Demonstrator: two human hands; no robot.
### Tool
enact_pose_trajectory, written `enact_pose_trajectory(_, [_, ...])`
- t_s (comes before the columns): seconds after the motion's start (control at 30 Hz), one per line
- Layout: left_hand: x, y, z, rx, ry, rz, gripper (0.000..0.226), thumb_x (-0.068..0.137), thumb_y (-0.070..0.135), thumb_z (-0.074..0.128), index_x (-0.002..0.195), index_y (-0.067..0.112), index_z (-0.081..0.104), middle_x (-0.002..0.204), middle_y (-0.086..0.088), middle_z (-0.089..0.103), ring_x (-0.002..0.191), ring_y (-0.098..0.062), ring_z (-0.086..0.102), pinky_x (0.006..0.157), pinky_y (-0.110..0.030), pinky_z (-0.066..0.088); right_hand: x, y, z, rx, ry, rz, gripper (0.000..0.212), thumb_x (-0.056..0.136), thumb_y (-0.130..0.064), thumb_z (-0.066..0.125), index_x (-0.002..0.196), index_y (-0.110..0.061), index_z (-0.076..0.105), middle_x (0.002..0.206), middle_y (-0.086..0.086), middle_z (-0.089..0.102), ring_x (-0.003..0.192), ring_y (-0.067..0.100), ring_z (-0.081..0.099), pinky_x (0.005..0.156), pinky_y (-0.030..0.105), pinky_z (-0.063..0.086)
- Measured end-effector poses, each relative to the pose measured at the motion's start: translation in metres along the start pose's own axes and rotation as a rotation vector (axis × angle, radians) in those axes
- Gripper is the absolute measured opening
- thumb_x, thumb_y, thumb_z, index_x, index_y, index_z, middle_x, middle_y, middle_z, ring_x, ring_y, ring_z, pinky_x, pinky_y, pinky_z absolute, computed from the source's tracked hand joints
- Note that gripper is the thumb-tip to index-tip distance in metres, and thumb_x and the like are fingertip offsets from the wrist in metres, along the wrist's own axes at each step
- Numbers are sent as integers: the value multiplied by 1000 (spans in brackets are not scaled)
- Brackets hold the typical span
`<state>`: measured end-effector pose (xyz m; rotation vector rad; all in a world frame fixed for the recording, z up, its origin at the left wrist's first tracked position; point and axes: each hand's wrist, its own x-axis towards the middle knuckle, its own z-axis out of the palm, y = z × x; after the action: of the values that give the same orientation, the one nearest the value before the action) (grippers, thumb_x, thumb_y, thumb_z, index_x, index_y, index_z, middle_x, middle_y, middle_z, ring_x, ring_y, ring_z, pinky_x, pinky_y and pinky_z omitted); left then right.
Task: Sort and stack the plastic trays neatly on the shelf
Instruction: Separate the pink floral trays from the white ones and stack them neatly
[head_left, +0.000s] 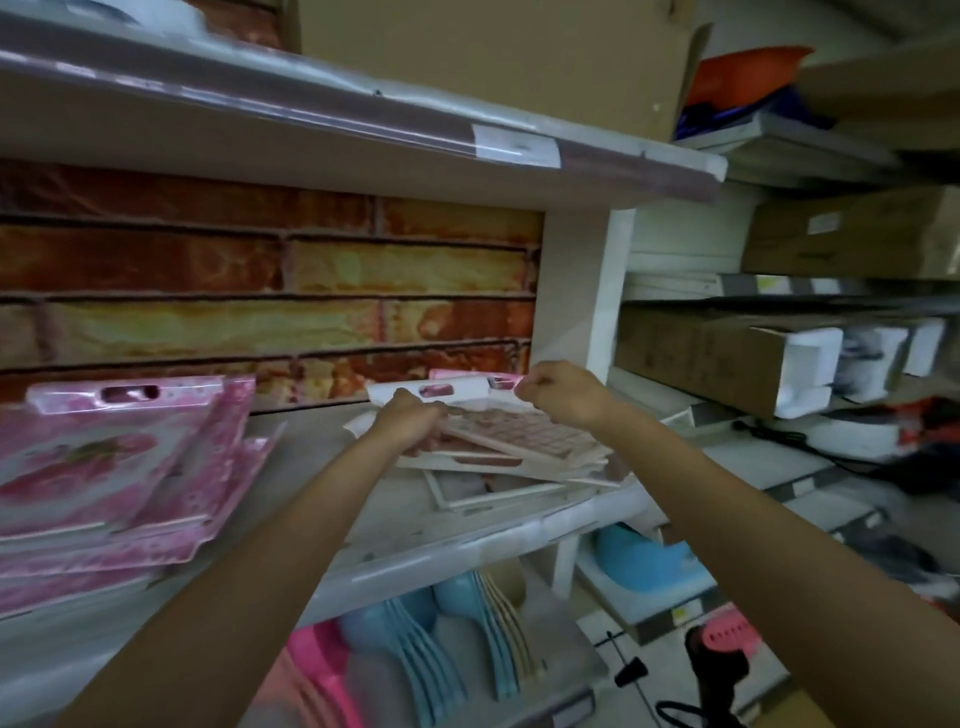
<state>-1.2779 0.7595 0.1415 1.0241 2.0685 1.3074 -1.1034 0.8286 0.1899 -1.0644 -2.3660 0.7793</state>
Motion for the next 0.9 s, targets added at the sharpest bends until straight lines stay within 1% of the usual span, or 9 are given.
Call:
enact_pose_trajectory(0.07, [17, 3, 5, 71, -16, -13, 52, 89, 33, 55, 128, 0, 42, 71, -8, 63, 49, -18, 53, 43, -21, 37, 15, 7, -7, -20, -16, 35, 41, 96, -25, 49, 118, 9, 59, 109, 26, 60, 103, 35, 57, 82, 31, 42])
enact_pose_trajectory(0.13, [31, 7, 11, 181, -73, -6, 52, 90, 36, 56, 127, 12, 31, 66, -6, 58, 44, -16, 47, 37, -18, 35, 30, 13, -13, -55, -31, 62, 40, 96, -24, 49, 118, 7, 59, 123, 26, 58, 115, 36, 55, 91, 36, 46])
enact_pose_trajectory(0.3, [54, 8, 21, 372, -211, -90, 37, 88, 29, 59, 69, 16, 30, 56, -2, 44, 42, -13, 40, 35, -17, 30, 70, 31, -20, -93, -90, 114, 38, 95, -27, 51, 125, -4, 55, 120, 10, 53, 117, 32, 54, 96, 42, 50])
enact_pose_trajectory(0.37, [60, 10, 21, 401, -220, -115, 36, 89, 23, 54, 65, 19, 27, 58, -5, 44, 44, -15, 39, 41, -20, 31, 82, 41, -19, -121, -114, 146, 39, 94, -27, 52, 127, -6, 54, 127, 11, 53, 117, 31, 53, 97, 41, 50])
enact_pose_trajectory(0.5, [71, 8, 17, 285, -168, -180, 18, 88, 9, 48, 96, 10, 32, 61, -3, 40, 44, -13, 35, 34, -15, 28, 100, 64, -22, -214, -266, 185, 45, 94, -31, 53, 133, -9, 48, 138, 10, 47, 125, 28, 48, 100, 40, 48])
enact_pose_trajectory(0.63, [74, 5, 14, 133, -36, -235, 16, 88, 0, 44, 76, 8, 39, 67, -5, 43, 53, -15, 42, 40, -20, 37, 117, 85, -37, -327, -332, 204, 54, 94, -37, 51, 140, -12, 41, 148, 6, 38, 131, 27, 43, 100, 39, 47])
enact_pose_trajectory(0.73, [75, 3, 23, 17, 84, -261, 11, 86, -7, 38, 79, 0, 44, 65, -11, 47, 55, -24, 50, 48, -26, 50, 126, 101, -46, -425, -354, 199, 58, 95, -36, 50, 144, -9, 35, 148, 9, 36, 130, 29, 43, 98, 35, 45])
enact_pose_trajectory(0.8, [75, 3, 30, -69, 136, -276, 11, 87, -6, 41, 97, -4, 47, 76, -15, 52, 65, -29, 55, 60, -34, 54, 131, 114, -48, -410, -406, 230, 63, 94, -37, 52, 146, -11, 29, 148, 11, 36, 128, 32, 45, 100, 37, 45])
enact_pose_trajectory(0.9, [73, 6, 40, -101, 211, -250, 29, 89, -6, 47, 117, -3, 40, 86, -12, 51, 71, -25, 54, 62, -30, 47, 137, 127, -46, -378, -504, 240, 68, 90, -44, 55, 146, -14, 30, 146, 12, 39, 125, 34, 49, 104, 43, 45])
